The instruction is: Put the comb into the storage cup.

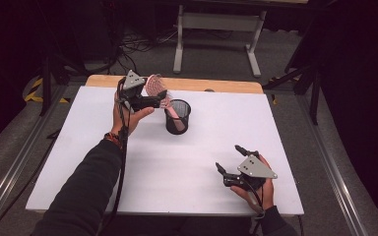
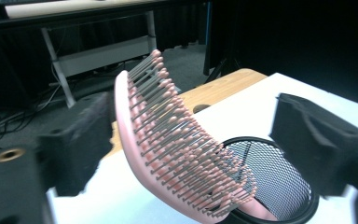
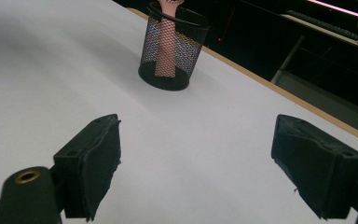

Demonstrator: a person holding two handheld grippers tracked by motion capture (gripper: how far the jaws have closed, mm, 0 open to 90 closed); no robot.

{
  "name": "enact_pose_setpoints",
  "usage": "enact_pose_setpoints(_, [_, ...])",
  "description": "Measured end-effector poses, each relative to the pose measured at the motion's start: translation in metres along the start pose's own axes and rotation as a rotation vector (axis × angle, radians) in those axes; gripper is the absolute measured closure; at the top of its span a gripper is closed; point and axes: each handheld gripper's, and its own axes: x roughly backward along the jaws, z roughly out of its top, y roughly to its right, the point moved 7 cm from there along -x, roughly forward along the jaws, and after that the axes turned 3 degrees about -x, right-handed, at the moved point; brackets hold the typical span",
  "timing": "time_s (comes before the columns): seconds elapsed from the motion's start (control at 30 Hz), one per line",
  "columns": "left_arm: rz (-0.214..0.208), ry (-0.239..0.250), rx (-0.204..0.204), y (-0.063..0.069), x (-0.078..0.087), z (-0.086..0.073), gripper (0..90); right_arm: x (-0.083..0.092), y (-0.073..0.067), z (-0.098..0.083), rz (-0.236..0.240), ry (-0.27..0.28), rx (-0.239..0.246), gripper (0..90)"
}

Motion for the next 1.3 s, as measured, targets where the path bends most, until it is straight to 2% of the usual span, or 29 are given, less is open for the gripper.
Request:
enact_pose_setpoints(0.13, [-0.022,0.023,-0.009,0.002,0.004,0.003,6.2,0.0,0.0,0.0,0.0,0.0,0.0,16.6])
enact_pose_setpoints(0.2, [-0.043,0.044,-0.034,0.005,0.009,0.006,4.2,0.0,0.0,0.0,-0.002,0.003,-0.001,16.5])
enact_pose_setpoints(0.23, [-0.043,0.044,-0.034,0.005,0.009,0.006,4.2,0.0,0.0,0.0,-0.002,0.003,-0.001,16.5])
enact_pose_setpoints(0.37, [-0.045,0.039,-0.076,0.008,0.016,0.008,4.0,0.0,0.0,0.0,-0.004,0.005,-0.001,16.5])
enact_pose_setpoints(0.43, [-0.054,0.043,-0.08,0.009,0.018,0.009,4.1,0.0,0.0,0.001,-0.005,0.007,0.003,16.5])
enact_pose_setpoints(0.5, [-0.041,0.039,-0.101,0.009,0.021,0.01,4.6,0.0,-0.001,0.001,-0.005,0.007,0.002,16.5])
enact_pose_setpoints(0.63, [-0.058,0.048,-0.114,0.012,0.027,0.012,5.3,0.001,-0.001,0.002,-0.008,0.01,0.004,16.5])
enact_pose_setpoints(0.7, [-0.065,0.043,-0.135,0.016,0.03,0.012,5.3,0.001,0.0,0.002,-0.009,0.01,0.004,16.4])
enact_pose_setpoints(0.83, [-0.071,0.033,-0.153,0.019,0.033,0.01,5.6,0.001,0.0,0.002,-0.011,0.012,0.003,16.4])
enact_pose_setpoints(1.0, [-0.073,0.04,-0.171,0.024,0.04,0.007,6.3,0.001,-0.001,0.002,-0.009,0.011,0.004,16.4])
enact_pose_setpoints(1.13, [-0.079,0.039,-0.206,0.028,0.047,0.006,6.9,0.001,-0.001,0.002,-0.011,0.012,0.003,16.4])
enact_pose_setpoints(1.3, [-0.095,0.045,-0.223,0.034,0.054,0.005,7.3,0.0,-0.001,0.002,-0.01,0.009,0.004,16.4])
